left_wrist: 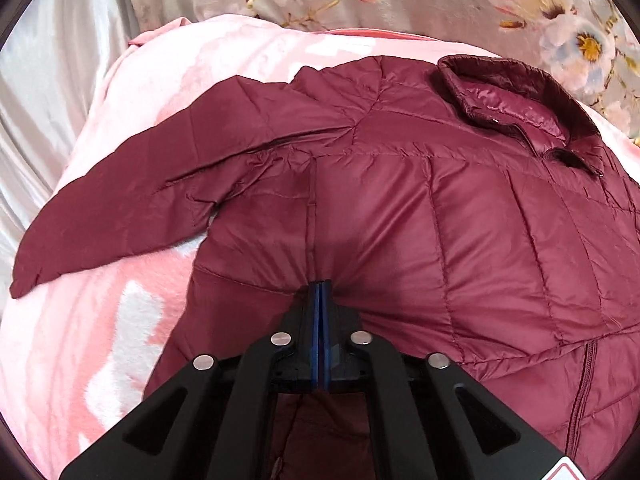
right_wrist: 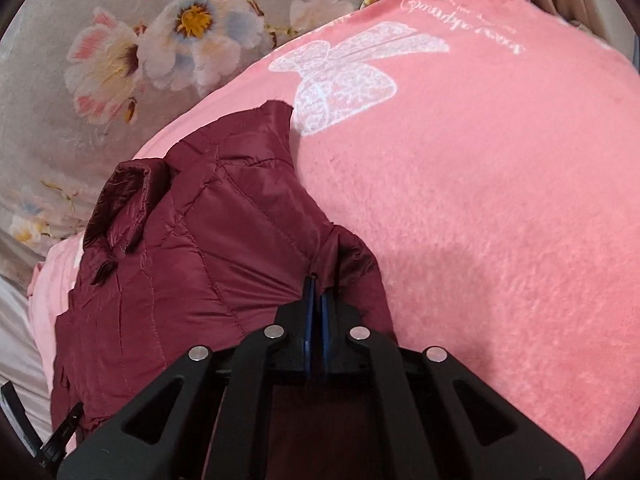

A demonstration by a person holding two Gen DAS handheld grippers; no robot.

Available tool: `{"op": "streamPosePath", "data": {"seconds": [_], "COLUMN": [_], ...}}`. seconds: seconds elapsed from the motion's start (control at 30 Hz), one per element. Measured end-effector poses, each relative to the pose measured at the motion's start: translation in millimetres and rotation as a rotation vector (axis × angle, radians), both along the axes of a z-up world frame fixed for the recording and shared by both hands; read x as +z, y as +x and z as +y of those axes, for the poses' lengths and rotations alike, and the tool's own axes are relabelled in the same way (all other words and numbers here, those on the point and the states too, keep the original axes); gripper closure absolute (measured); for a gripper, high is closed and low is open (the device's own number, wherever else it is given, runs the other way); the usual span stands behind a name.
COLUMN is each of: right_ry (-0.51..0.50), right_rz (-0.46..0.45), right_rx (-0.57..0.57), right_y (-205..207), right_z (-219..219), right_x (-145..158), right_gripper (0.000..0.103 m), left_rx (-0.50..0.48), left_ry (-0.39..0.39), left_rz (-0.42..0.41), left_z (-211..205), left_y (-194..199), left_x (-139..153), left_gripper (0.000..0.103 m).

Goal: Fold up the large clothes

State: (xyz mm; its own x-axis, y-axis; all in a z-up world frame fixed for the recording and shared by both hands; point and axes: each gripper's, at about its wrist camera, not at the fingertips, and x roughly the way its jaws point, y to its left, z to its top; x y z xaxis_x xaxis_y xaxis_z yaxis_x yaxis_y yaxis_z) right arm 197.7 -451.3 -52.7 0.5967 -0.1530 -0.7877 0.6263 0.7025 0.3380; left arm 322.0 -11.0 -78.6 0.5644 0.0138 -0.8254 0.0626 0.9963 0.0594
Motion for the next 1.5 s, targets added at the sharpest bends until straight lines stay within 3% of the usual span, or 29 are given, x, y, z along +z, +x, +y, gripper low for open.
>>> {"op": "streamPosePath", "data": {"seconds": [0.13, 0.2, 0.27, 0.33, 0.4, 0.5, 0.67, 0.77, 0.93, 1.5], "right_ry": [-0.180, -0.237, -0.257, -0.257, -0.263, -0.263, -0.260, -0.215, -0.223, -0.258], "right_rz": [-0.047, -0.098, -0.122, -0.134, -0.118, -0.067, 0.028, 0.047, 0.045, 0.062], "right_rx": [0.008, 0.069, 0.169, 0.254, 0.337, 0.423, 0.470, 0.470, 0.470, 0.477], "right_y": [-16, -16, -4, 8, 23, 44, 60, 64, 61, 64], "right_z": [28, 53, 82, 105, 132, 162, 184, 180, 183, 186], "right_x": [45, 68, 82, 85, 78, 55, 13, -3, -7, -9], "right_gripper": [0.088, 0.078, 0.075, 0.072, 0.071, 0.071, 0.071, 0.071, 0.070, 0.068], "left_rx": [0.020, 0.029, 0.018, -0.017, -0.052, -0.080, -0.057, -0.050, -0.027, -0.011], "left_ry": [0.018, 0.028, -0.006, -0.055, -0.072, -0.034, -0.004, -0.009, 0.004, 0.010], "left_rz": [-0.041, -0.098, -0.131, -0.144, -0.142, -0.127, -0.049, -0.065, -0.085, -0.084], "left_z": [15, 17, 12, -4, -26, -57, -74, -72, -71, -70], "left_y": [-9, -16, -20, -21, -20, -15, -3, -7, -9, -7], "left_x": [23, 45, 63, 77, 77, 56, 9, -7, -11, -13], "left_gripper": [0.090, 0.085, 0.074, 0.054, 0.052, 0.052, 0.051, 0.046, 0.036, 0.030]}}
